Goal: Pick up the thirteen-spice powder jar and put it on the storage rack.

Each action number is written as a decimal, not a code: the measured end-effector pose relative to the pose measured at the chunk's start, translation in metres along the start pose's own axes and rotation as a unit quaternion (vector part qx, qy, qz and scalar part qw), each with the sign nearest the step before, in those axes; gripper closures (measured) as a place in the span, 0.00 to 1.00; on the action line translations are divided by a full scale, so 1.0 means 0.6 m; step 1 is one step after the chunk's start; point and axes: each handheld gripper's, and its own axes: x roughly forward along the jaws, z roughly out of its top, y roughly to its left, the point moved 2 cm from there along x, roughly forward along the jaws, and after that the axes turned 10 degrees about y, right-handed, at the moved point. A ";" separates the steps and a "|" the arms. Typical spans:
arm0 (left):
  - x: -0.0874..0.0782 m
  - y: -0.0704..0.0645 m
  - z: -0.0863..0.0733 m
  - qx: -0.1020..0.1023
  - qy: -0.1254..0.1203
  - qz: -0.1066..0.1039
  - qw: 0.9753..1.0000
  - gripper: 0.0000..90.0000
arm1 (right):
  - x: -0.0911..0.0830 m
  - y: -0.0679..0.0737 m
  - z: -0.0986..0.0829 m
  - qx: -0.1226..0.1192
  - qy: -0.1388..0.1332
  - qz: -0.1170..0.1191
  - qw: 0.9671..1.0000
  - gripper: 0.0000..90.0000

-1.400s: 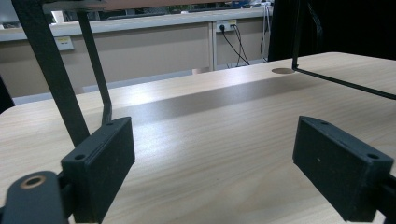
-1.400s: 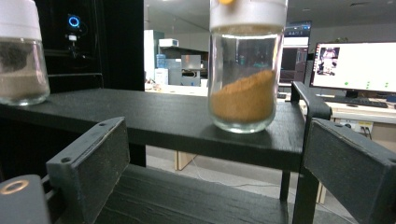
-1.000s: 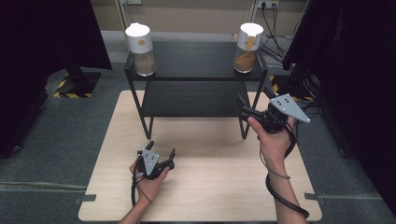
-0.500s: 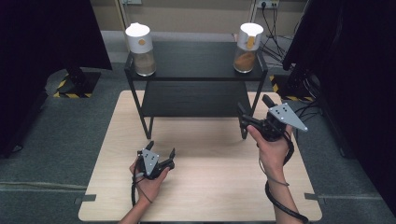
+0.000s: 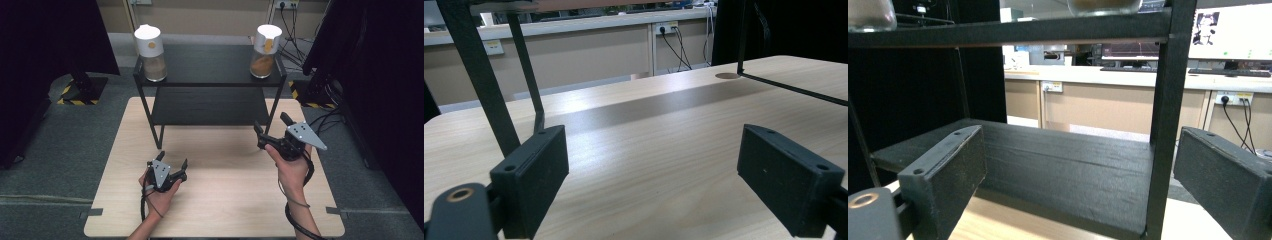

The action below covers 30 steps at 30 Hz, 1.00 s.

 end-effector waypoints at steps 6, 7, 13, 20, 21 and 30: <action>0.000 0.000 0.000 0.001 0.000 0.000 1.000 0.14 | -0.008 -0.003 -0.017 0.000 0.007 0.001 1.000 0.08; 0.000 0.000 0.000 0.001 0.000 0.000 1.000 0.14 | -0.009 -0.003 -0.019 0.002 0.009 0.001 1.000 0.08; 0.000 -0.001 0.000 0.001 0.000 0.000 1.000 0.14 | -0.014 -0.006 -0.035 0.005 0.016 -0.001 1.000 0.08; 0.000 -0.001 0.000 0.002 0.000 0.000 1.000 0.14 | -0.017 -0.007 -0.052 0.007 0.026 0.002 1.000 0.08; 0.000 -0.001 0.000 0.002 0.000 0.000 1.000 0.14 | -0.017 -0.008 -0.055 0.007 0.028 0.002 1.000 0.08; 0.000 -0.001 0.000 0.002 0.001 0.001 1.000 0.14 | -0.024 -0.012 -0.082 0.014 0.043 0.004 0.999 0.08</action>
